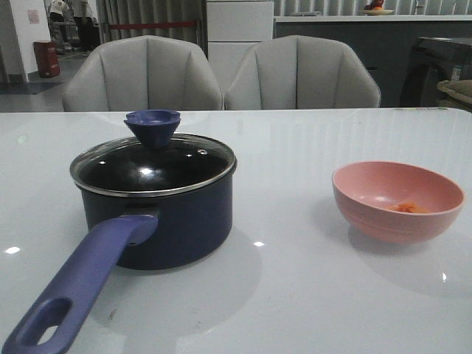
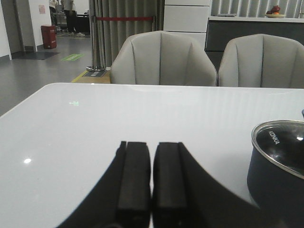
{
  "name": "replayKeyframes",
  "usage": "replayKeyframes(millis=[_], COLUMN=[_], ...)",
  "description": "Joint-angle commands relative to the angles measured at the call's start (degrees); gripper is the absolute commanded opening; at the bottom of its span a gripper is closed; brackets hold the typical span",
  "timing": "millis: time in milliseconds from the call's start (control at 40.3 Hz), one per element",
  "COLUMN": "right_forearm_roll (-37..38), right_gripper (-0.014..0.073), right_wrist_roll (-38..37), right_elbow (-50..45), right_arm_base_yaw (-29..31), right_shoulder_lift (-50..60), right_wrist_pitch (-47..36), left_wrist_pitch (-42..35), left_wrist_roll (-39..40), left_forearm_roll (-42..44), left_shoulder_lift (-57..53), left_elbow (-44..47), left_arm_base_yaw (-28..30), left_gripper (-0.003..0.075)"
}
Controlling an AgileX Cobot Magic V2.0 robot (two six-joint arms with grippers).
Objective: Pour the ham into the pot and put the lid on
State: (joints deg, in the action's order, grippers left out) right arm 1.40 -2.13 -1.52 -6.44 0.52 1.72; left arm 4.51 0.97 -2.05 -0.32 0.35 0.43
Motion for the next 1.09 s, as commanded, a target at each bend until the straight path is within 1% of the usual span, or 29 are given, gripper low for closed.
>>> replayKeyframes(millis=[0,843,967,1017,1066], right_forearm_roll=[0.57,0.57,0.57,0.57,0.57], right_gripper=[0.0161,0.0161,0.0161,0.0161,0.0161], right_wrist_roll=[0.13,0.13,0.13,0.13,0.13], right_elbow=[-0.55,-0.55,-0.55,-0.55,-0.55], right_arm_base_yaw=[0.2,0.2,0.2,0.2,0.2], right_shoulder_lift=[1.13,1.13,1.13,1.17,1.17], right_wrist_pitch=[-4.81,-4.81,-4.81,-4.81,-4.81], left_wrist_pitch=[-4.51,-4.51,-6.37,-8.37,-11.94], left_wrist_roll=[0.39,0.39,0.39,0.39,0.39], left_forearm_roll=[-0.19,-0.19,-0.19,-0.54,-3.18], left_shoulder_lift=[-1.2,-1.2,-1.2,-1.2,-1.2], left_elbow=[1.87,1.87,1.87,1.76,1.63], left_arm_base_yaw=[0.1,0.1,0.1,0.1,0.1], left_gripper=[0.0114,0.0114,0.0114,0.0114,0.0114])
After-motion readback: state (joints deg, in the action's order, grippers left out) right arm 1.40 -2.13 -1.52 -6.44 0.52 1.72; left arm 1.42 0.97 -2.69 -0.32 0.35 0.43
